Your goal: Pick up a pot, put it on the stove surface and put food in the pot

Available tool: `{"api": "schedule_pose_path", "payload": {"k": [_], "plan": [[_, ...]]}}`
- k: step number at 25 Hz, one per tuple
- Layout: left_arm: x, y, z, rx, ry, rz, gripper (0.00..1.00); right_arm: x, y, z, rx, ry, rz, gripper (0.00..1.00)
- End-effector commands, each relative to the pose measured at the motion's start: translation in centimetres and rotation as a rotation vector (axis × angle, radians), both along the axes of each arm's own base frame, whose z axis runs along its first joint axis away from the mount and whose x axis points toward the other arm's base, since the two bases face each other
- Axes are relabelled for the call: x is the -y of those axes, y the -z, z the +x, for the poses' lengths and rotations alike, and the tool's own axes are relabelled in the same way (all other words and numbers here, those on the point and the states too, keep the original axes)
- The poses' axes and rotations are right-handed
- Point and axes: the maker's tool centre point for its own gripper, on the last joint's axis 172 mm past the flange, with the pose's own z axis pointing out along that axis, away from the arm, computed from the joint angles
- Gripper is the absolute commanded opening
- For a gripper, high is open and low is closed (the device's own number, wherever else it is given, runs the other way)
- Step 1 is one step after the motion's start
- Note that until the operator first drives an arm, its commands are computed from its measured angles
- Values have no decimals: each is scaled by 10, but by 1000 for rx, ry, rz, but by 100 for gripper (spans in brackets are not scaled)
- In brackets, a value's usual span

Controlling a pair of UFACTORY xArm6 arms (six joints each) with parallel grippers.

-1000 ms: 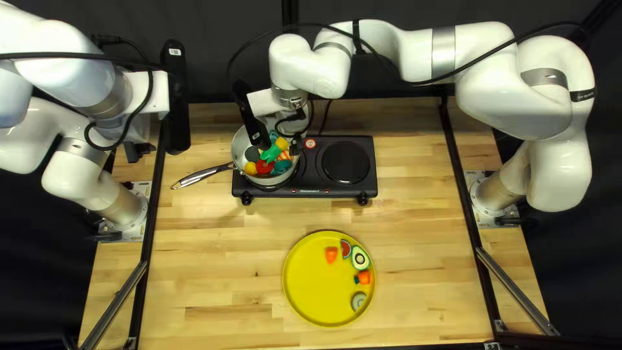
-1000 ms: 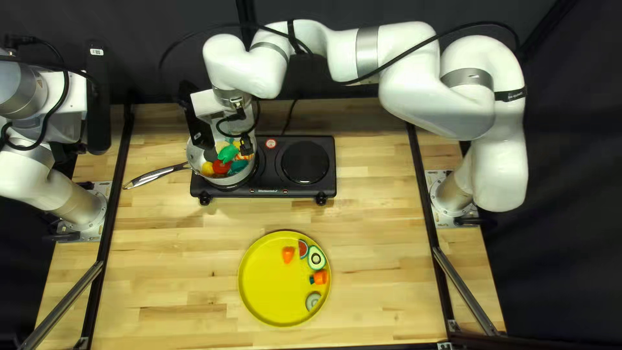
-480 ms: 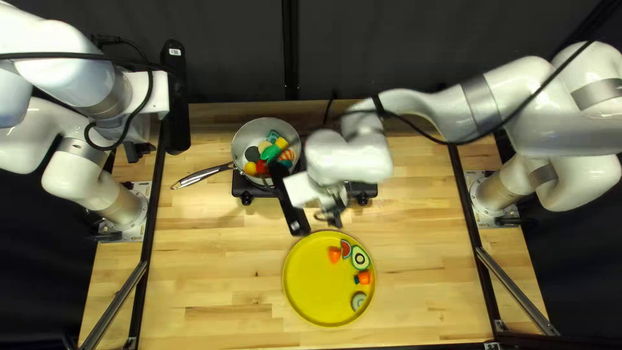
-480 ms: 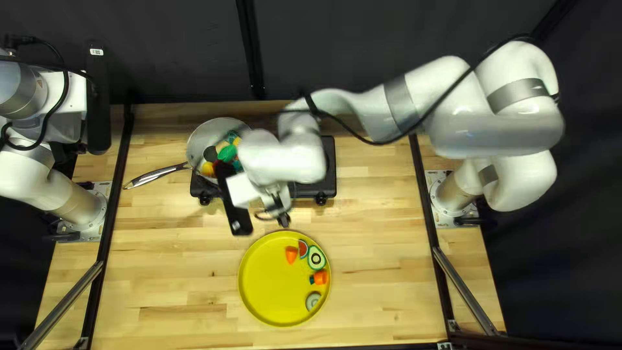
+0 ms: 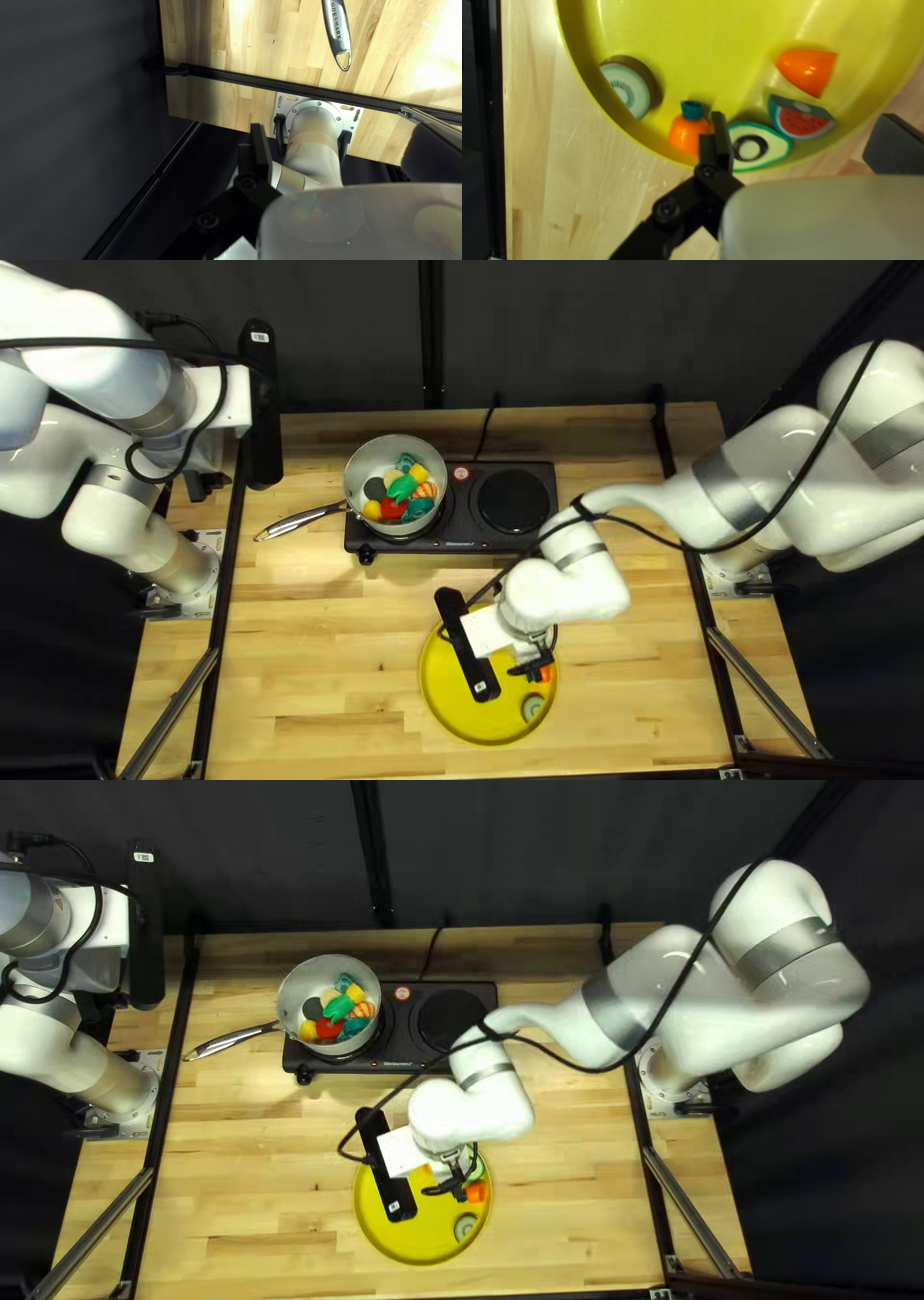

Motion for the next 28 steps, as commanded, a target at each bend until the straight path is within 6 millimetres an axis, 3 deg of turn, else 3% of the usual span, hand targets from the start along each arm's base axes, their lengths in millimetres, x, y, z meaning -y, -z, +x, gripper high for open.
{"api": "schedule_pose_path", "payload": {"k": [1,17,18,19,20,28], "plan": [[0,0,0,0,0,0,100,1,6,7,1,0,-3,100],[0,0,0,0,0,0,100,8,16,11,-26,8,-35,99],[0,0,0,0,0,0,100,8,16,11,-26,8,-35,91],[0,0,0,0,0,0,100,8,16,11,-26,8,-35,73],[0,0,0,0,0,0,100,8,16,11,-26,8,-35,0],[0,0,0,0,0,0,100,8,16,11,-26,8,-35,0]]}}
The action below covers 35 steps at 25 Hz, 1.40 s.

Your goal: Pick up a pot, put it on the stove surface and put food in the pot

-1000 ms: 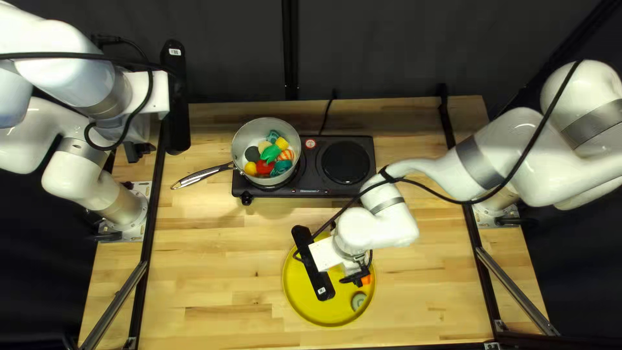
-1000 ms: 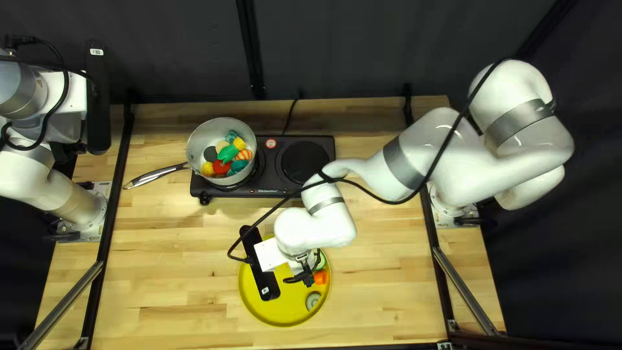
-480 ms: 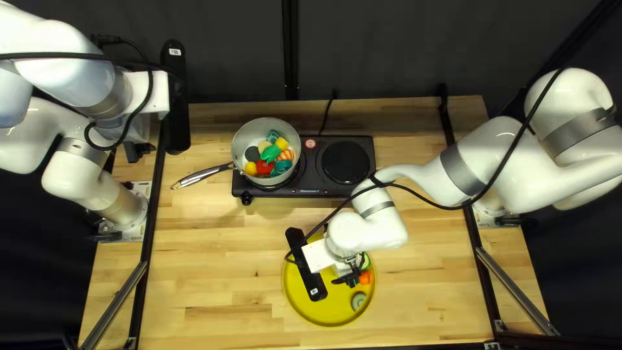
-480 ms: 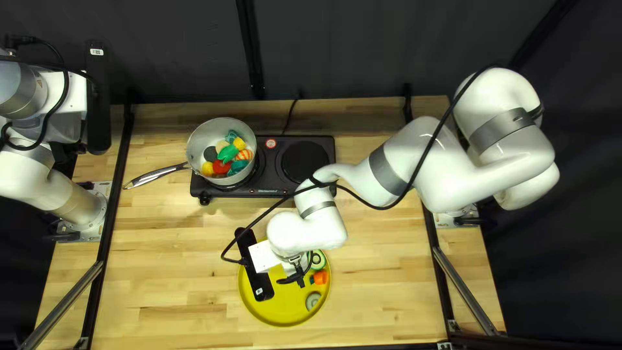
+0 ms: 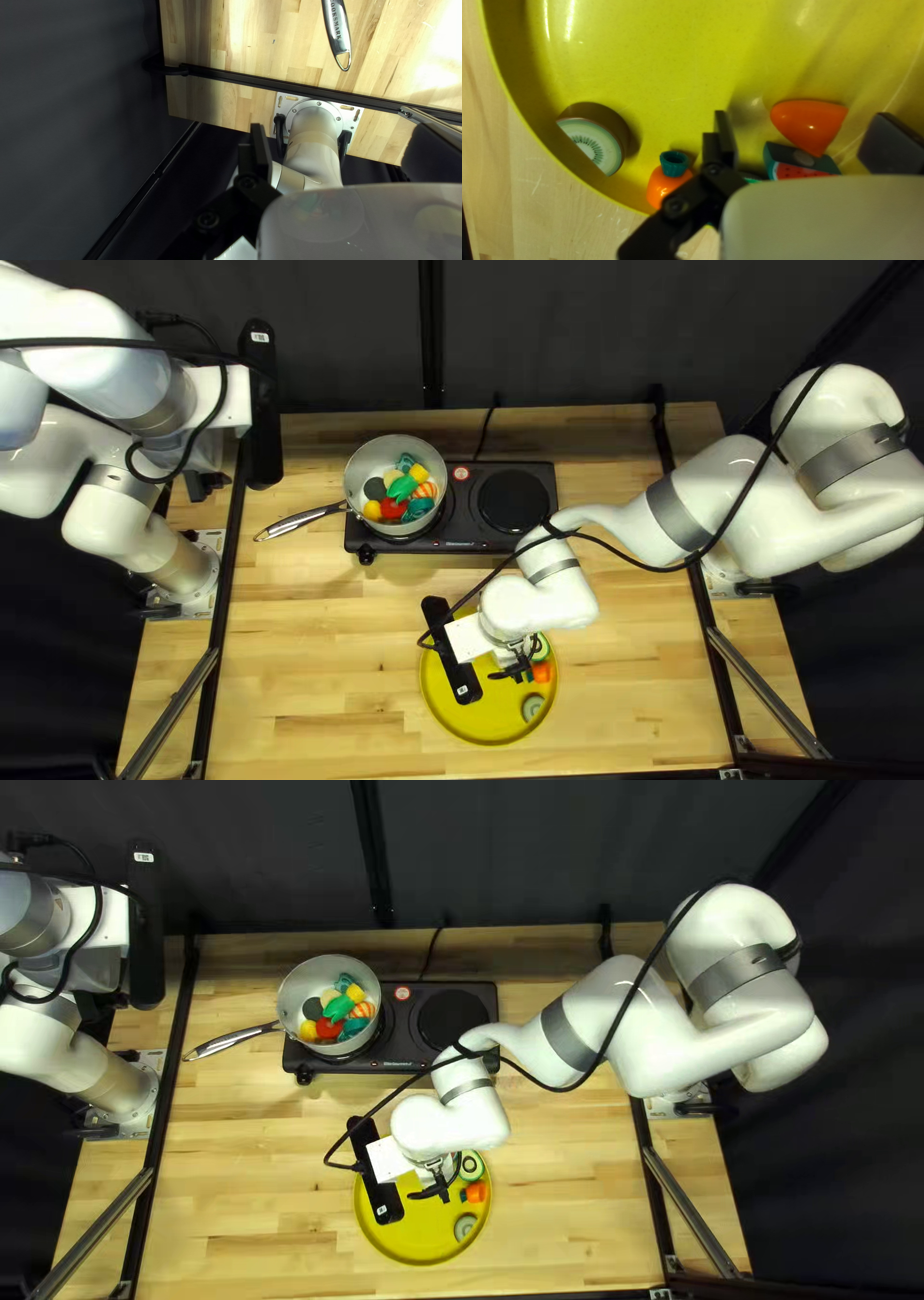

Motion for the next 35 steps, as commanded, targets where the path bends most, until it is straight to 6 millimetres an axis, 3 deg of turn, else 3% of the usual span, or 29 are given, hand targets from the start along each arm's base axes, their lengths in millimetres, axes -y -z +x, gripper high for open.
{"api": "schedule_pose_path", "payload": {"k": [1,13,15,24,28,29,30,35], "plan": [[0,0,0,0,0,0,100,0,0,0,0,0,0,0],[0,0,0,0,0,0,100,0,0,0,0,0,0,0],[0,0,0,0,0,0,100,2,-14,3,-3,-5,-14,0],[0,0,0,0,0,0,100,11,-115,28,0,-23,-59,0],[0,0,0,0,0,0,100,17,-131,32,3,-12,-69,3],[0,0,0,0,0,0,100,18,-132,31,8,-3,-67,45],[0,0,0,0,0,0,100,15,-130,31,12,2,-65,100],[0,0,0,0,0,0,100,6,-112,23,15,6,-59,100]]}}
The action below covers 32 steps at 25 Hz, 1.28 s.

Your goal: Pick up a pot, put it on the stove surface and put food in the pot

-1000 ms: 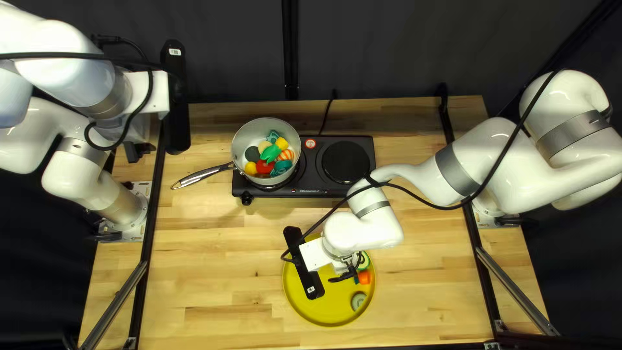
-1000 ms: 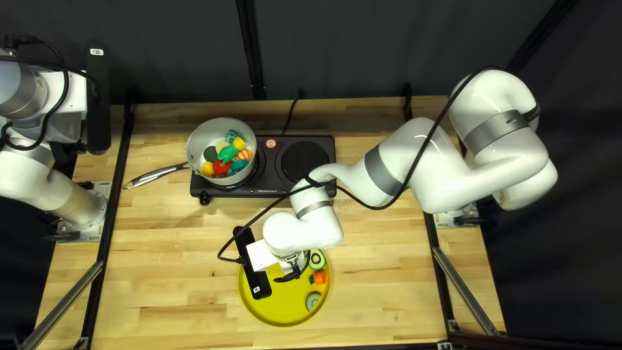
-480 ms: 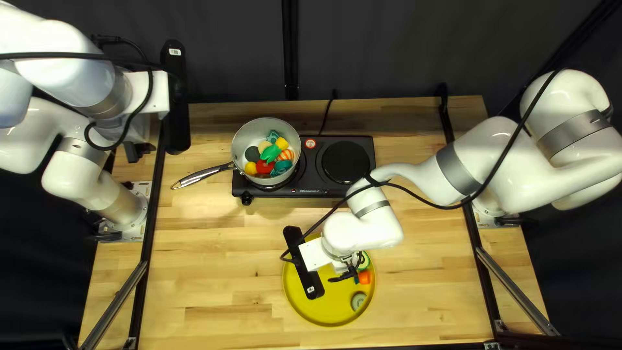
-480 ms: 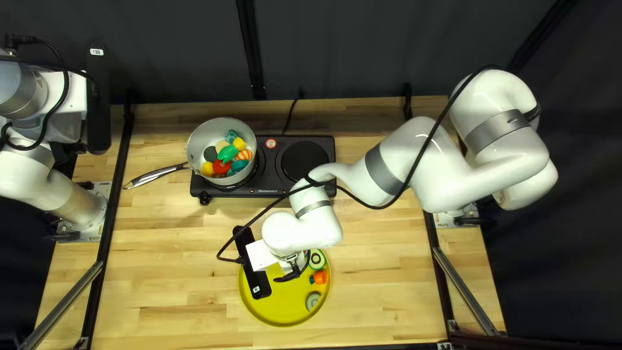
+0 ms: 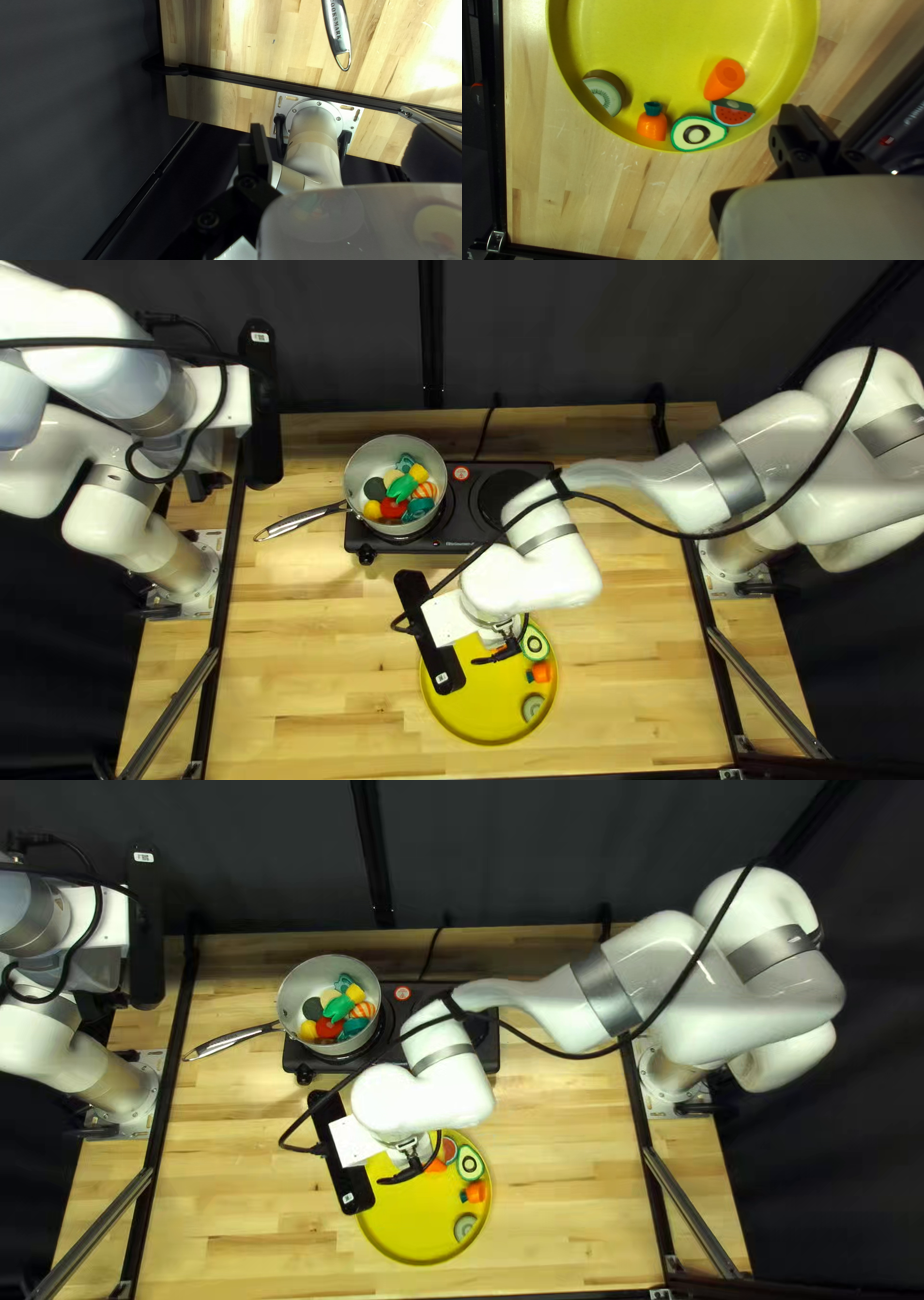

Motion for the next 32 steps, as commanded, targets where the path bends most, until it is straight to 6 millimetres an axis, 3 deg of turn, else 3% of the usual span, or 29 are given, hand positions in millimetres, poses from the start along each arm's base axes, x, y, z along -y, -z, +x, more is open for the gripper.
{"api": "schedule_pose_path", "payload": {"k": [1,9,16,24,32], "plan": [[0,0,0,0,0,0,100,-8,16,-9,2,3,8,100],[0,0,0,0,0,0,100,-22,64,-36,-6,6,34,100],[0,0,0,0,0,0,100,-17,86,-47,-10,20,50,100],[0,0,0,0,0,0,100,-1,114,-45,-12,35,81,100],[0,0,0,0,0,0,100,-14,134,-30,-14,19,110,100]]}}
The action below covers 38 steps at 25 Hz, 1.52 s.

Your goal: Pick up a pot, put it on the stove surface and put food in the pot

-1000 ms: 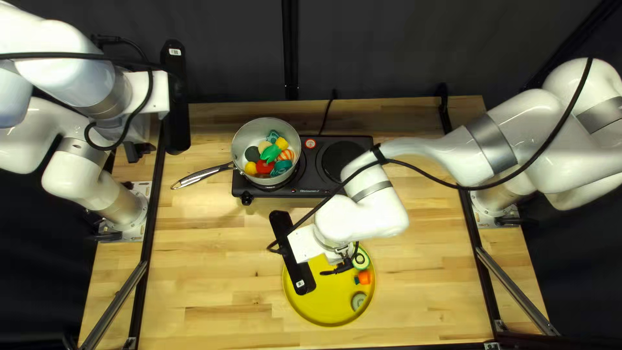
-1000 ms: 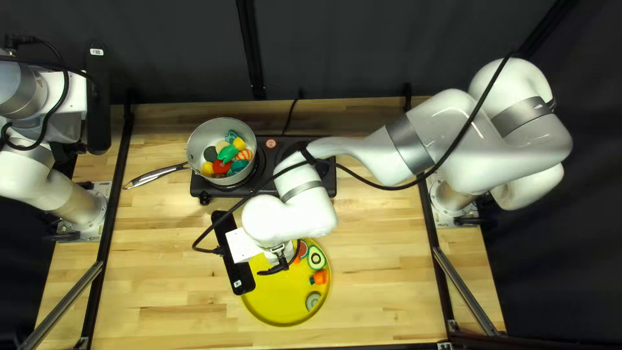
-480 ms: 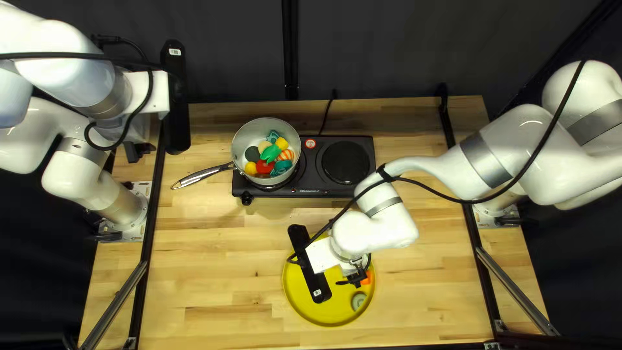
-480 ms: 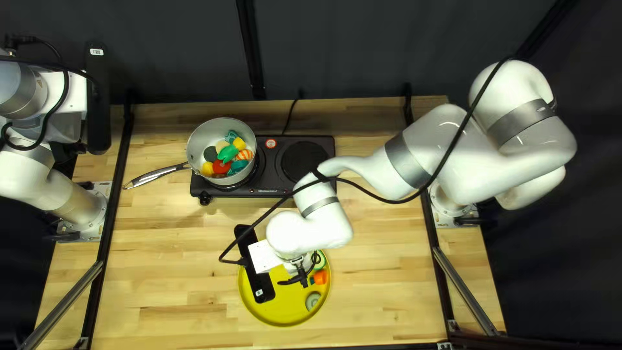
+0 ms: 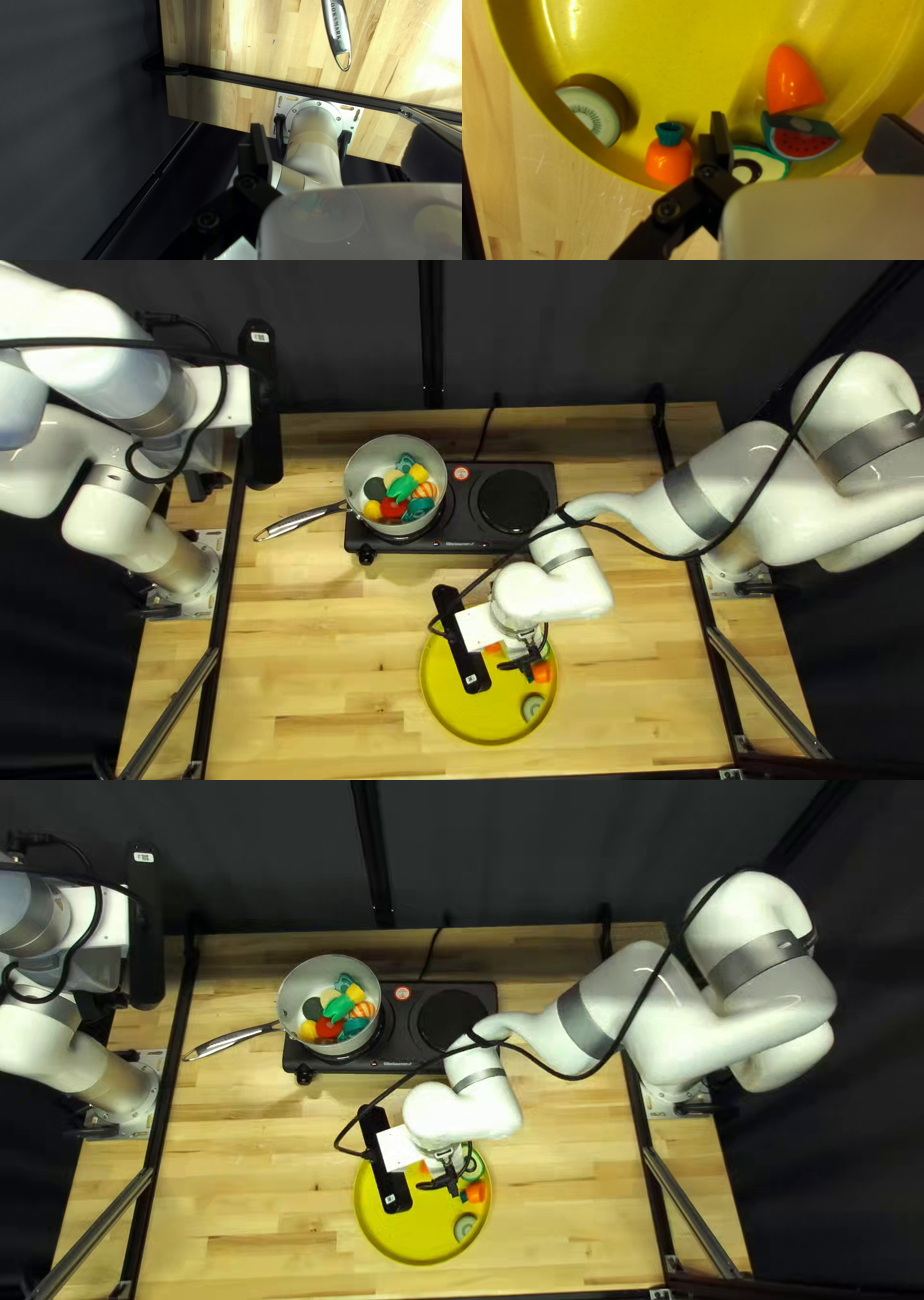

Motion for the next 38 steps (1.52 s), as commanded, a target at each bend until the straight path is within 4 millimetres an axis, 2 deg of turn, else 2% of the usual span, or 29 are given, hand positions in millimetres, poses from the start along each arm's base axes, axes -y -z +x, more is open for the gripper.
{"api": "schedule_pose_path", "payload": {"k": [1,2,17,18,22,23,24,27,32,38], "plan": [[0,0,0,0,0,0,100,-5,4,7,1,-12,18,100],[0,0,0,0,0,0,100,-9,4,7,-4,-10,19,0],[0,0,0,0,0,0,100,-7,4,8,-8,-5,16,0],[0,0,0,0,0,0,100,-5,0,6,-6,-9,13,0],[0,0,0,0,0,0,100,52,-78,10,30,3,12,0],[0,0,0,0,0,0,100,58,-85,11,33,7,10,0],[0,0,0,0,0,0,100,77,-109,12,43,15,7,0],[0,0,0,0,0,0,100,106,-138,16,60,27,3,0],[0,0,0,0,0,0,100,163,-165,34,75,35,3,0],[0,0,0,0,0,0,100,201,-185,67,76,29,-5,0]]}}
